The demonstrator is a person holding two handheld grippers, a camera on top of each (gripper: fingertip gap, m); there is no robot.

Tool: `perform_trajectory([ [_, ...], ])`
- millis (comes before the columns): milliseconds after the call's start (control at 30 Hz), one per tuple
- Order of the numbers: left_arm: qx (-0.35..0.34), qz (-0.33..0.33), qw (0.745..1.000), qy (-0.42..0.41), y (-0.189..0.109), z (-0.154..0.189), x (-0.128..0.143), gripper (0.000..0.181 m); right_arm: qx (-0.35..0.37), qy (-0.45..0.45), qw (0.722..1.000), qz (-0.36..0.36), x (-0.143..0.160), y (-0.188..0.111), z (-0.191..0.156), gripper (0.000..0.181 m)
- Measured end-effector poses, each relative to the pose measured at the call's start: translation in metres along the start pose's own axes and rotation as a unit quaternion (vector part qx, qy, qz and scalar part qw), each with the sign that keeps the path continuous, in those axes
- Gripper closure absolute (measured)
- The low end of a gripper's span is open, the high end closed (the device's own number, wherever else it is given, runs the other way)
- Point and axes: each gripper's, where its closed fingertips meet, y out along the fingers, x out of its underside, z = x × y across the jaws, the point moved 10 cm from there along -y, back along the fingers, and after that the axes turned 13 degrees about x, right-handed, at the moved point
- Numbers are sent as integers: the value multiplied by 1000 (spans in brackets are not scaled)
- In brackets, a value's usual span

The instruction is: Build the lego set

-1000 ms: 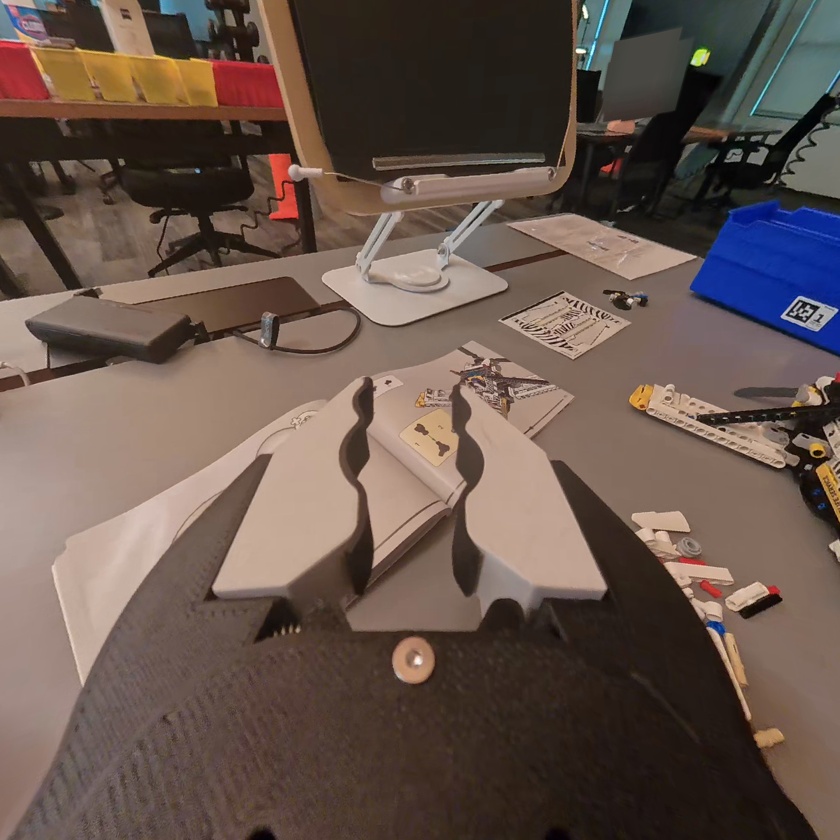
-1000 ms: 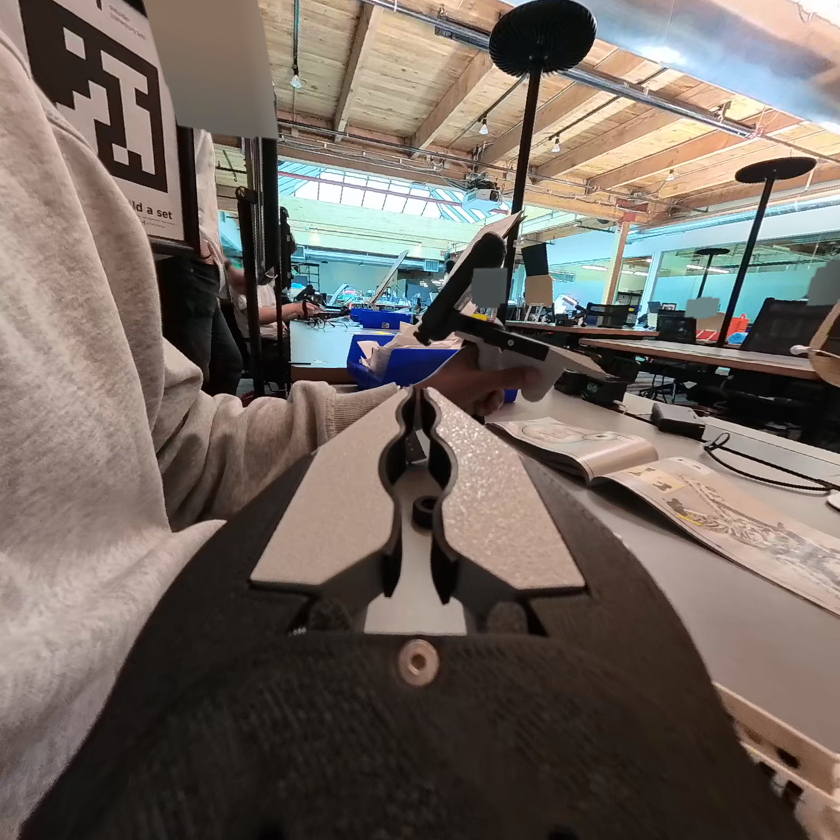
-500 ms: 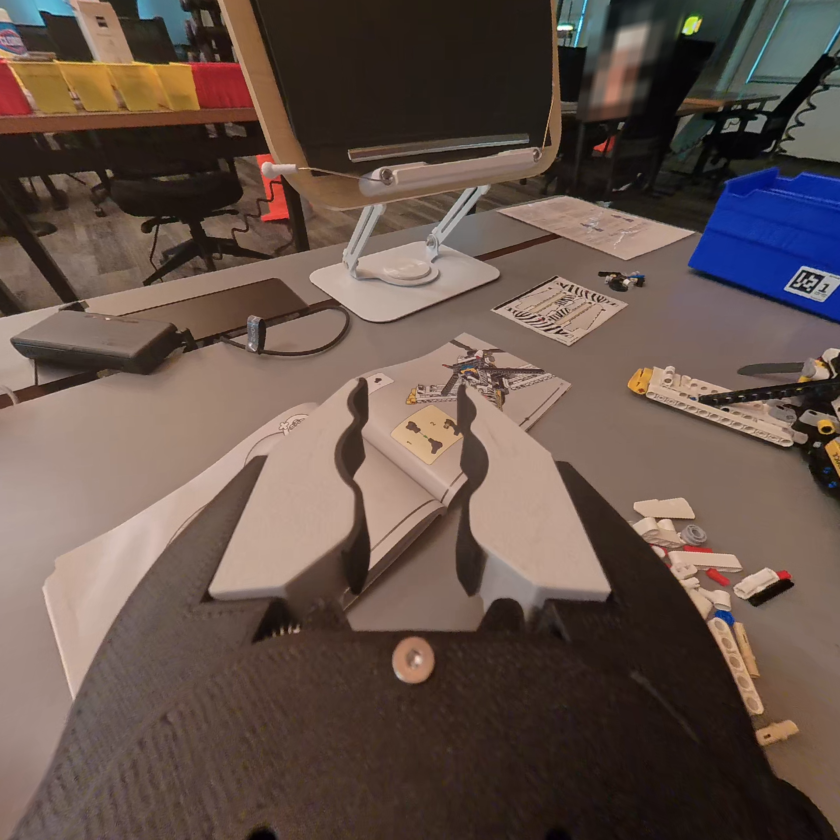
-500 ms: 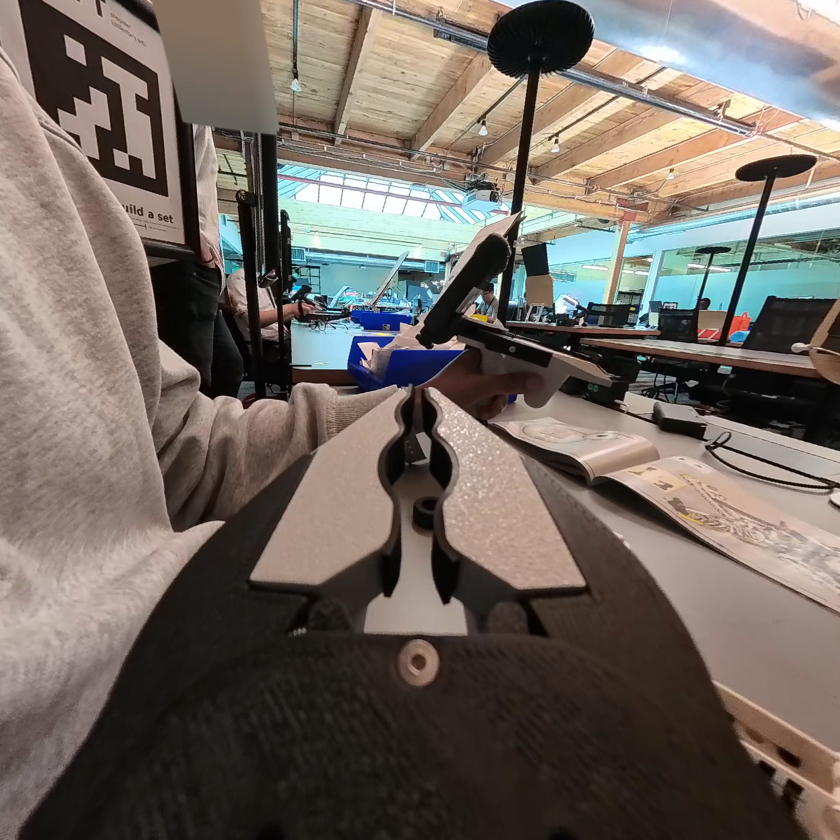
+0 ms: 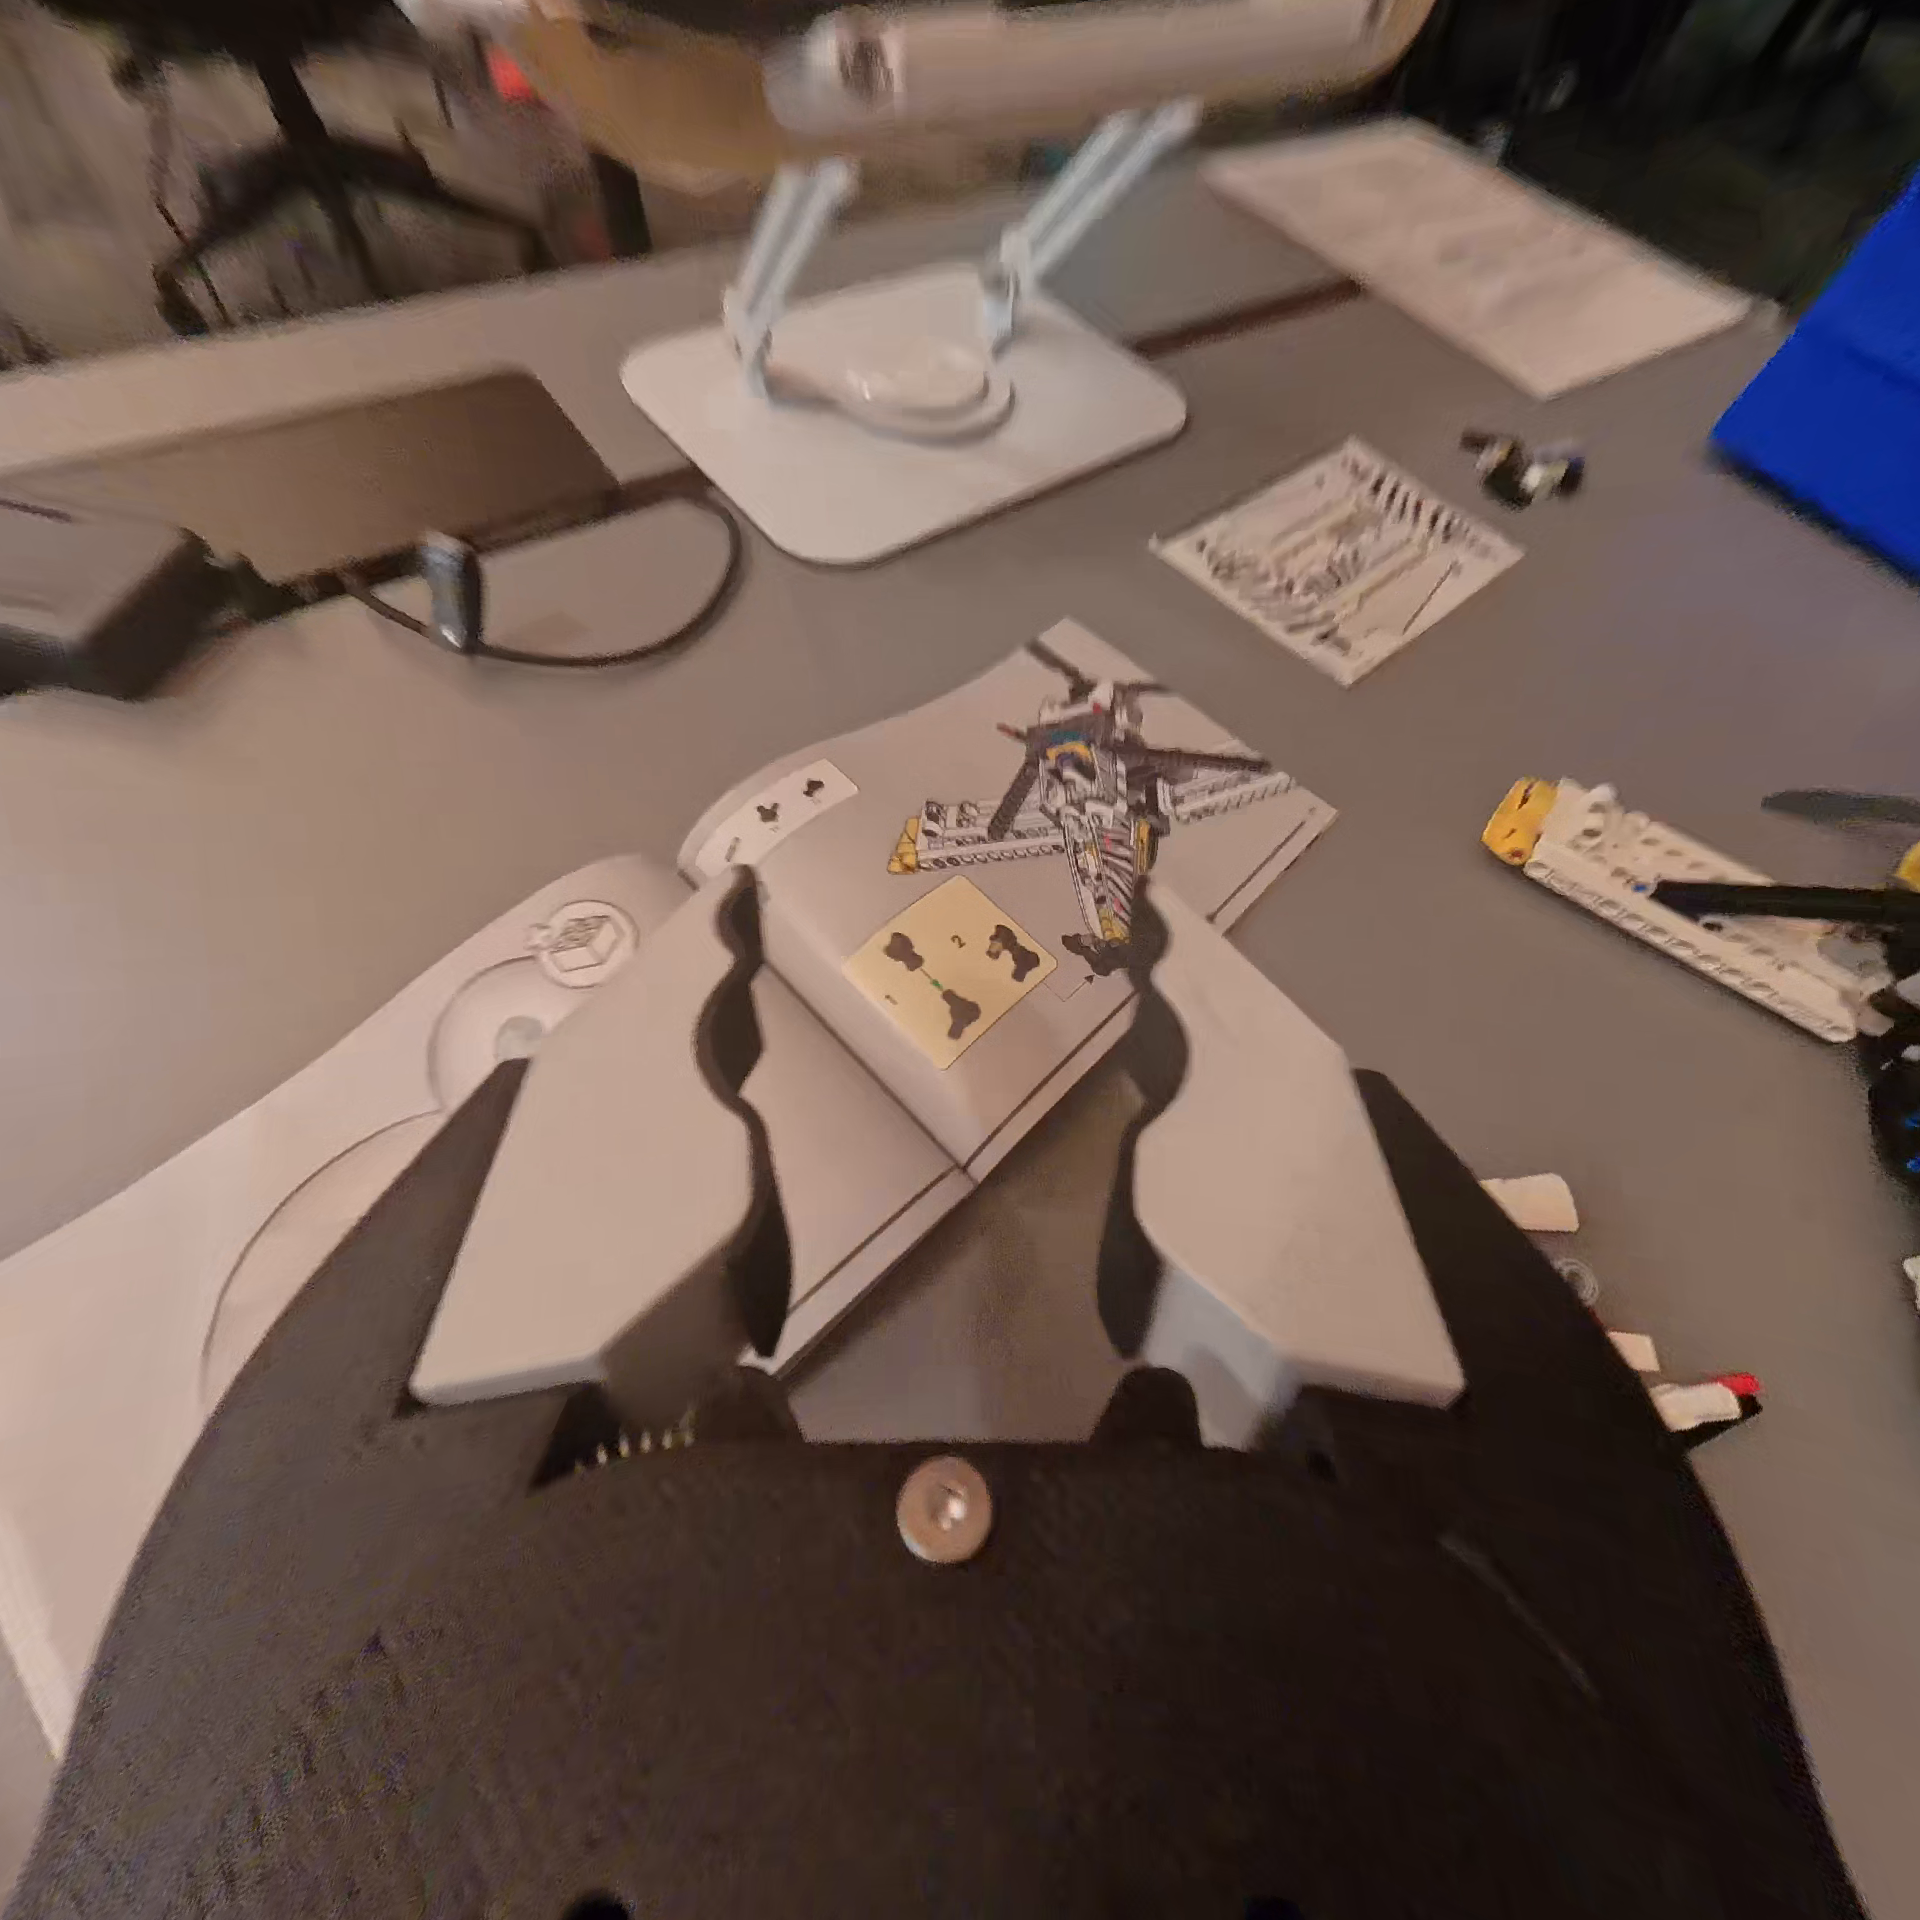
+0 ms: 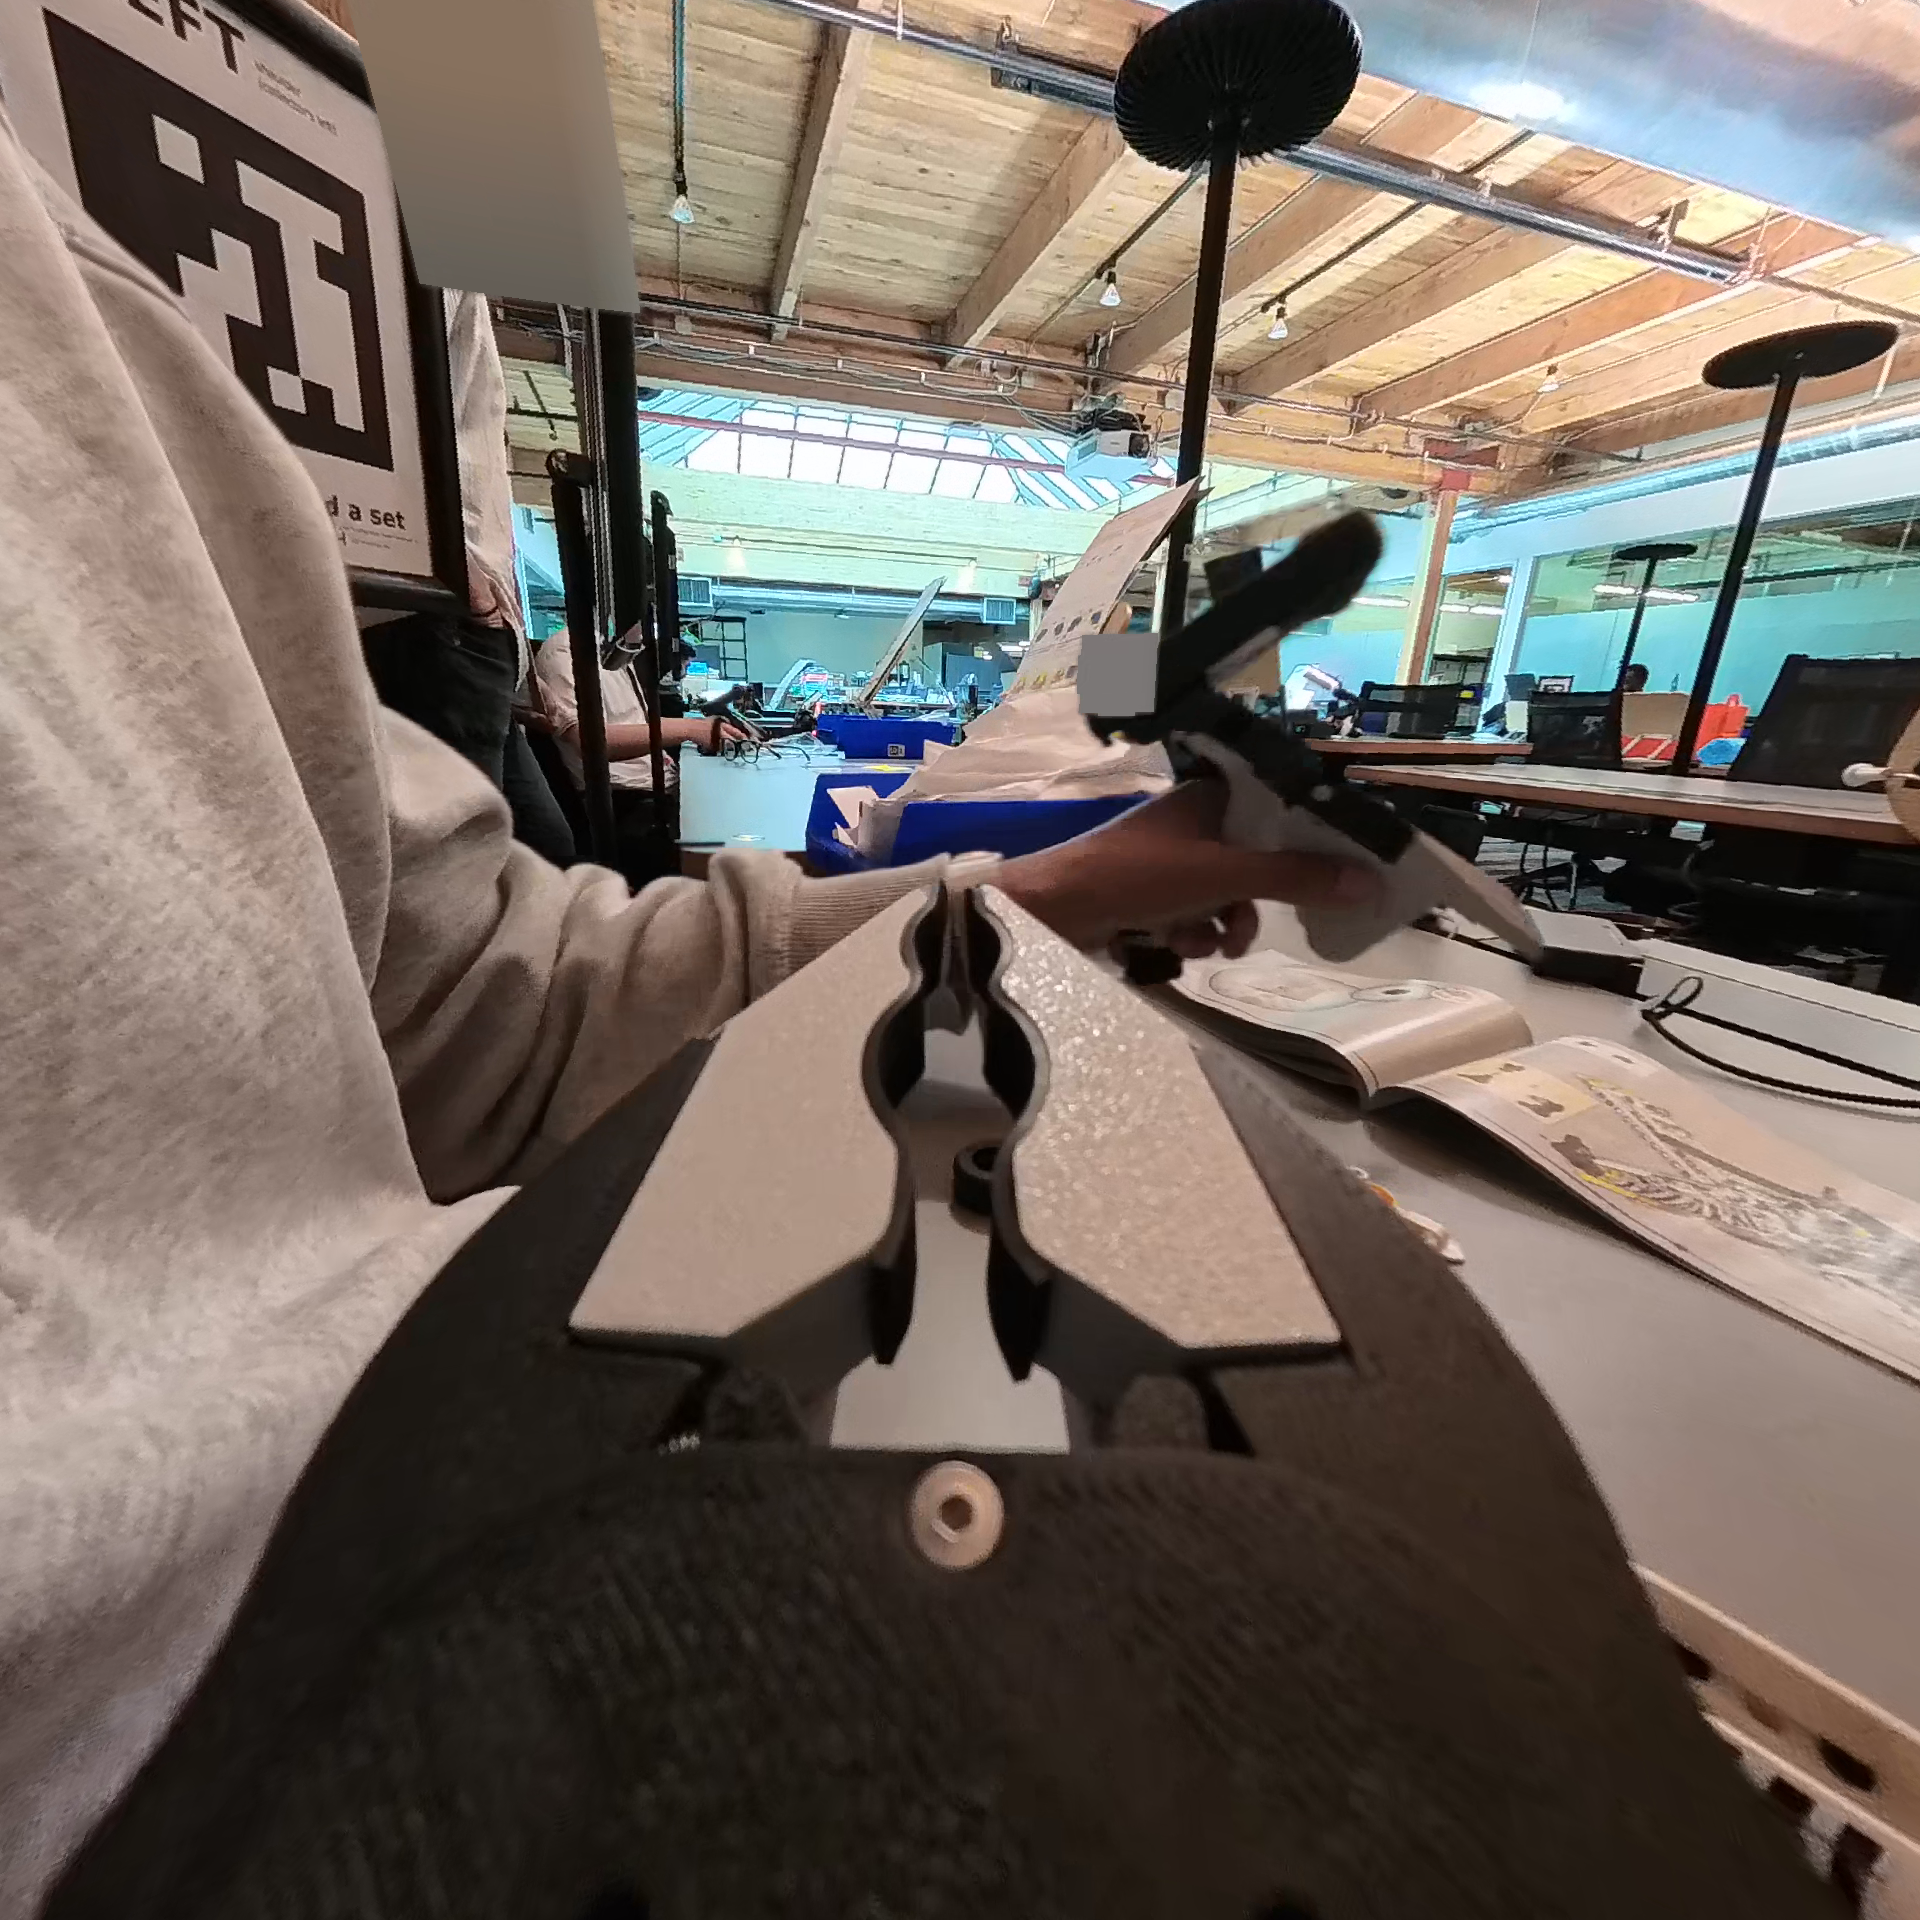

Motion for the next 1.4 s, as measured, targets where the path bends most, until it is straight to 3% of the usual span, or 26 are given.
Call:
perform_trajectory([
  [133, -17, -98, 995, -7, 50, -5, -3, 91, 0, -4, 1000, 1, -2, -2, -3, 179],
  [267, -4, -175, 984, -39, 78, -2, 9, 85, -1, -8, 1000, 6, -5, -7, -5, 179],
  [400, -50, -205, 977, 11, 83, -1, 17, 103, -4, -3, 1000, 7, -7, -10, -4, 178],
  [533, -4, -202, 979, -7, 85, 4, 18, 132, -3, 3, 1000, 9, -8, -11, -4, 178],
  [600, 0, -197, 980, -1, 84, 2, 19, 137, -3, 3, 1000, 9, -8, -12, -3, 178],
  [667, 7, -199, 980, -5, 84, 1, 18, 152, -3, 0, 1000, 8, -8, -11, -4, 178],
  [733, 41, -199, 979, -12, 86, 3, 18, 181, -4, -5, 1000, 6, -8, -12, -5, 178],
  [867, 31, -197, 980, -18, 85, 5, 15, 181, -3, -9, 1000, 1, -8, -11, -6, 178],
  [900, 37, -187, 981, -21, 85, 9, 11, 180, -2, -9, 1000, 1, -8, -10, -6, 178],
  [1033, 70, -120, 990, -1, 98, 33, -8, 105, -2, -9, 1000, -3, -9, -9, -6, 179],
  [1100, 22, -166, 985, 31, 115, 37, -9, 82, -2, -12, 1000, -4, -9, -8, -8, 179],
  [1167, -45, -227, 971, 64, 134, 32, -5, 77, -3, -13, 1000, -1, -9, -9, -7, 178],
  [1300, -11, -224, 974, 5, 147, 28, -5, 77, -4, -3, 1000, 8, -9, -11, -6, 178],
  [1400, -11, -216, 976, 13, 145, 28, -3, 77, -6, 8, 1000, 12, -10, -12, -4, 178],
])
